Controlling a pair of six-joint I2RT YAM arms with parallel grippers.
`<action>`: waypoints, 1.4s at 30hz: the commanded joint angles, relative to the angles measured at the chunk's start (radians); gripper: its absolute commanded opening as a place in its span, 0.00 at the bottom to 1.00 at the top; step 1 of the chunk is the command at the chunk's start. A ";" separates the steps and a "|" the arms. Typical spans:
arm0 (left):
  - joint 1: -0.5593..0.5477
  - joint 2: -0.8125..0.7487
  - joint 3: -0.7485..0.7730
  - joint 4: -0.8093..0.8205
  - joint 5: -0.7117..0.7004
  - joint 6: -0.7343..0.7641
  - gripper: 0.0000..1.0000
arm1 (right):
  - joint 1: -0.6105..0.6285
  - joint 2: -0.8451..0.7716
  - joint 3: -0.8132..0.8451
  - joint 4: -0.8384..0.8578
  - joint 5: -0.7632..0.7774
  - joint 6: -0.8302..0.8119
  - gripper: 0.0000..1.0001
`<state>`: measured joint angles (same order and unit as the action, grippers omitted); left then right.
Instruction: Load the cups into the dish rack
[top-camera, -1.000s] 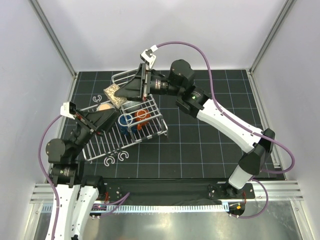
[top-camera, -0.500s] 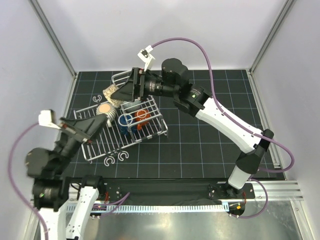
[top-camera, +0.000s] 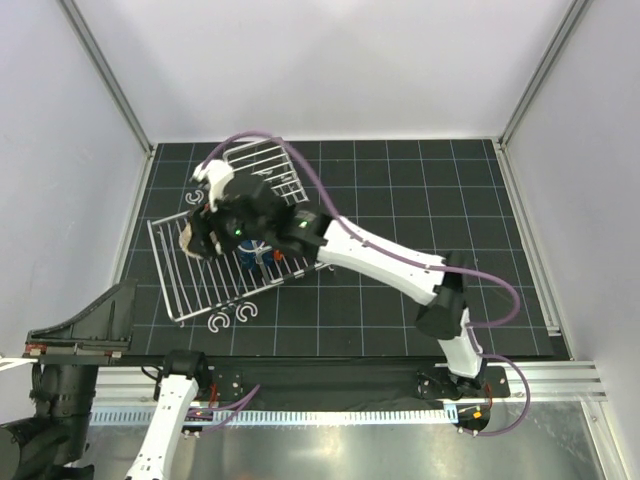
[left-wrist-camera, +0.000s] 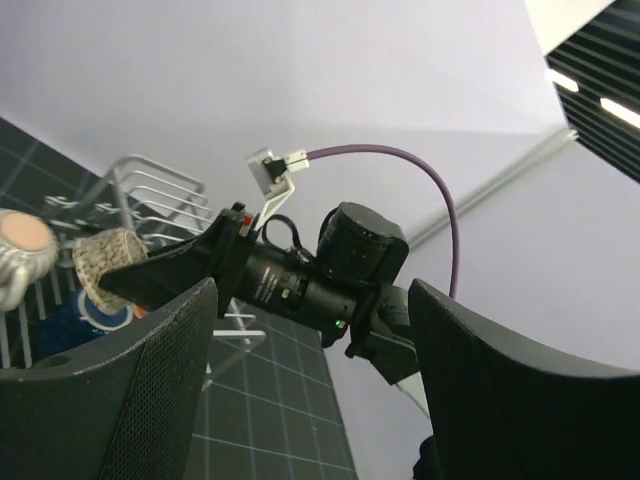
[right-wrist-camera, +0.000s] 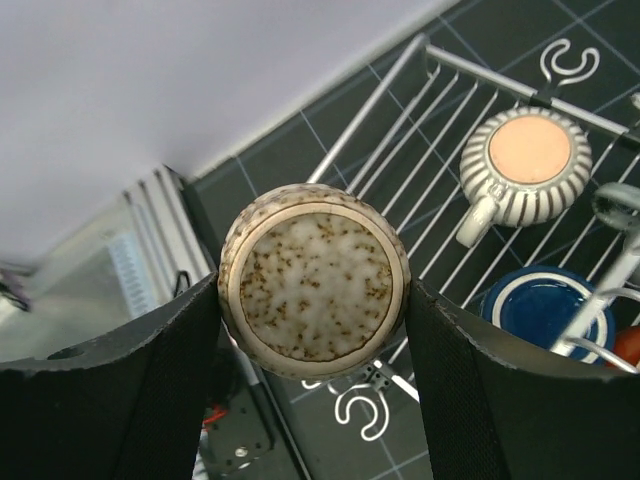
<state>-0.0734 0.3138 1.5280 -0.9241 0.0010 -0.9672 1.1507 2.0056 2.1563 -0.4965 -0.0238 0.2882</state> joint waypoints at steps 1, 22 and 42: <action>0.000 0.027 0.066 -0.157 -0.108 0.134 0.75 | 0.046 0.041 0.100 0.013 0.140 -0.112 0.04; 0.000 0.087 0.239 -0.372 -0.177 0.283 0.74 | 0.155 0.421 0.217 0.001 0.446 -0.325 0.04; 0.000 0.131 0.267 -0.401 -0.144 0.257 0.72 | 0.155 0.435 0.057 0.067 0.401 -0.333 0.32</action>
<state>-0.0738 0.4072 1.8015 -1.3186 -0.1562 -0.7067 1.3006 2.4676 2.2208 -0.4488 0.3763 -0.0444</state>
